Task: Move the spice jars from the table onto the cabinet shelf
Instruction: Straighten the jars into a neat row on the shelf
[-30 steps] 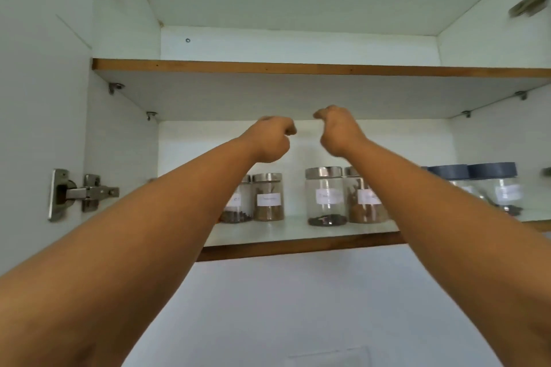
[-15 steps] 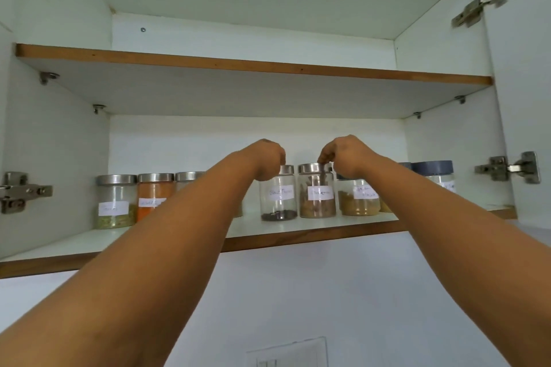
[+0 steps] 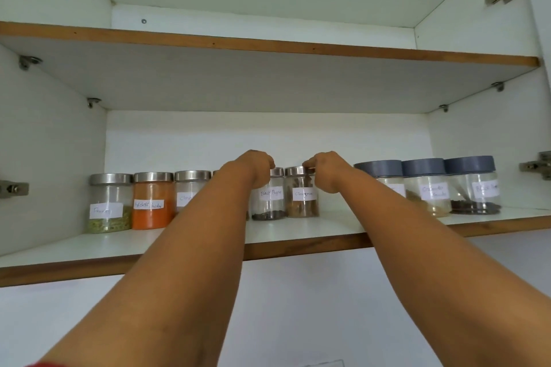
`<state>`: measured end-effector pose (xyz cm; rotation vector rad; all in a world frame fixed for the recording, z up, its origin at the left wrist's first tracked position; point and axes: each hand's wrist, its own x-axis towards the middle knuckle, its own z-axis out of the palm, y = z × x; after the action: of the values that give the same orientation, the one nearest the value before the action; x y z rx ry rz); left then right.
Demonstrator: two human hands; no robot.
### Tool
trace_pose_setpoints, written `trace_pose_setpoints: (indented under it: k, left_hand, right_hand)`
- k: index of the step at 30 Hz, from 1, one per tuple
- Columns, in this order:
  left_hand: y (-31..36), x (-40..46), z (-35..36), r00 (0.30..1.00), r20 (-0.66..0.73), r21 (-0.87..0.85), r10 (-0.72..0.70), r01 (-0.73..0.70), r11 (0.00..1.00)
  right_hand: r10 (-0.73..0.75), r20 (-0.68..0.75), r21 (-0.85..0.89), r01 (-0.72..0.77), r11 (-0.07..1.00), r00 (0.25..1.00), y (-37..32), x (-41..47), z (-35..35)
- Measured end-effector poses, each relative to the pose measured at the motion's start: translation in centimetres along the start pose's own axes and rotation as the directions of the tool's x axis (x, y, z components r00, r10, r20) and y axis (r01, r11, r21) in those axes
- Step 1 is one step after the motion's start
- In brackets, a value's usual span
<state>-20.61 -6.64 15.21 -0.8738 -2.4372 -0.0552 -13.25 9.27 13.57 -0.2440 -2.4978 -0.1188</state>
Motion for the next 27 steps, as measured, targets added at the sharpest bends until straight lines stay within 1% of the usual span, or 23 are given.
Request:
trace_pose_setpoints:
  k: [2,7,11,14,16,18,21,24,27]
  left_hand:
    - [-0.4,0.6,0.6,1.0,-0.008,-0.025,-0.019,0.019,0.999]
    - [-0.9,1.6,1.0,0.998,-0.038,-0.086,-0.046,0.042,0.995]
    - [-1.0,1.4,1.4,0.998,-0.04,-0.112,-0.051,0.046,0.993]
    - [-0.4,0.6,0.9,0.998,-0.001,-0.083,-0.068,0.067,0.994]
    - [0.3,-0.1,0.6,0.997,0.031,-0.06,-0.073,0.075,0.995]
    - [0.7,-1.0,0.4,0.994,0.066,-0.12,-0.083,0.09,0.989]
    - [1.8,-2.8,-0.6,0.998,0.003,-0.257,-0.07,0.069,0.964]
    - [4.2,-4.2,-2.5,0.996,-0.078,-0.354,-0.037,0.007,0.935]
    - [8.1,-5.2,-3.8,0.992,-0.129,-0.399,-0.011,-0.041,0.916]
  right_hand:
    - [-0.018,-0.005,0.026,0.019,0.999,1.0,0.2,0.4,0.6]
    - [-0.024,-0.022,0.153,0.027,0.988,0.999,0.8,1.2,1.2]
    - [-0.011,-0.032,0.196,0.017,0.98,0.999,1.1,1.1,1.7]
    - [-0.012,-0.005,0.2,0.012,0.98,1.0,0.9,1.1,2.1]
    - [-0.025,0.022,0.164,0.021,0.986,0.999,0.7,0.8,2.3]
    - [-0.042,0.038,0.192,0.034,0.981,0.998,0.5,0.3,2.3]
    - [-0.07,-0.038,0.289,0.078,0.954,0.997,0.4,-0.6,1.7]
    - [-0.082,-0.093,0.354,0.11,0.929,0.992,0.6,-1.8,0.2]
    - [-0.033,-0.201,0.403,0.113,0.908,0.979,2.2,-3.7,-2.8]
